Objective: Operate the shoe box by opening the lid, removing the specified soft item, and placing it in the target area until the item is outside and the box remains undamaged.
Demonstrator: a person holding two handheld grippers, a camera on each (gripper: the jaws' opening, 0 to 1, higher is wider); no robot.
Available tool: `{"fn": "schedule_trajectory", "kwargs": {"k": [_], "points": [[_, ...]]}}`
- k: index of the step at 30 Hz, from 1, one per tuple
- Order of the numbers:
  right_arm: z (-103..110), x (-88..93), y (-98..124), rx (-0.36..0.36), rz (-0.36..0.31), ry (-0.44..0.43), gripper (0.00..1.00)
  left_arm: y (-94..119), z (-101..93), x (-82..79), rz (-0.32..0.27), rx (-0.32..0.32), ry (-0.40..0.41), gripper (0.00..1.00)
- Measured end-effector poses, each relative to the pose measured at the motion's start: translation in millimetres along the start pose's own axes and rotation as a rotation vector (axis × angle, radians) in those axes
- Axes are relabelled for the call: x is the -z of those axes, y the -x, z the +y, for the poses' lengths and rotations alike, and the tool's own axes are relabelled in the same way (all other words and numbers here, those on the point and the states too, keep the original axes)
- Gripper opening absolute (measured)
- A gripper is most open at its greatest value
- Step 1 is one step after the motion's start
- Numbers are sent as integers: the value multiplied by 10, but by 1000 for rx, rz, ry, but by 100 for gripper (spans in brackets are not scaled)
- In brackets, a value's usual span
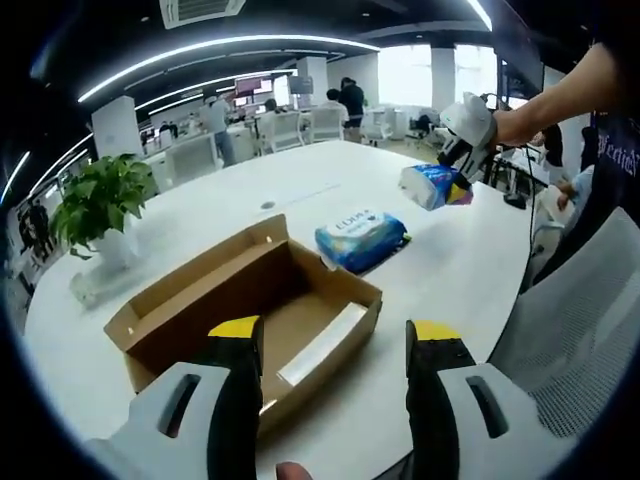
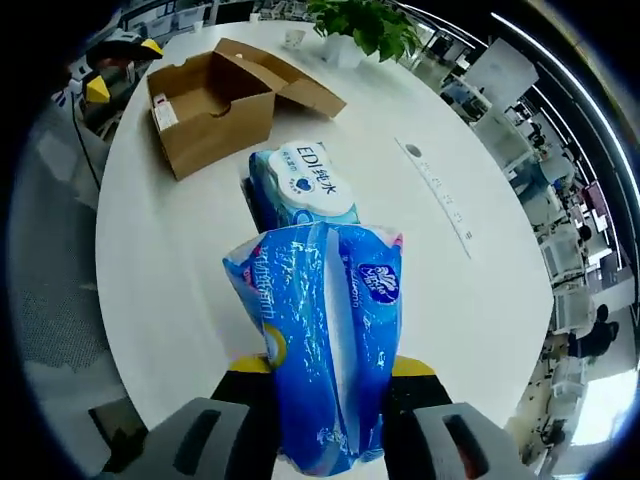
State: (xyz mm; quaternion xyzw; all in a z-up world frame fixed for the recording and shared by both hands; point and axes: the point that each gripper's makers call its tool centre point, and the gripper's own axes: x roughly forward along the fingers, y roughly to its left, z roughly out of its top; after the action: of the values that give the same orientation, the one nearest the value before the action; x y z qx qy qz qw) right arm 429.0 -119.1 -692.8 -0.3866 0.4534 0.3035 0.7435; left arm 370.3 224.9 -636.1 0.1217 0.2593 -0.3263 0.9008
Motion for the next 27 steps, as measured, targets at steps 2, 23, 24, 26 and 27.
{"fn": "schedule_trajectory", "kwargs": {"k": [2, 23, 24, 26, 27], "points": [[-10, 29, -26, -4, 10, 13, 35, -1, 24, 8, 3, -9, -3, 56], [-157, 175, -326, -46, 60, 90, 38, 21, 192, 111, 42, -72, -6, 57], [-154, 175, -337, -51, 61, 91, 38, 21, 202, 116, 44, -75, -6, 57], [-154, 170, -359, -59, 61, 97, 38, 24, 215, 123, 47, -80, -6, 57], [-159, 169, -370, -60, 61, 102, 38, 22, 220, 129, 49, -82, -6, 57]]}}
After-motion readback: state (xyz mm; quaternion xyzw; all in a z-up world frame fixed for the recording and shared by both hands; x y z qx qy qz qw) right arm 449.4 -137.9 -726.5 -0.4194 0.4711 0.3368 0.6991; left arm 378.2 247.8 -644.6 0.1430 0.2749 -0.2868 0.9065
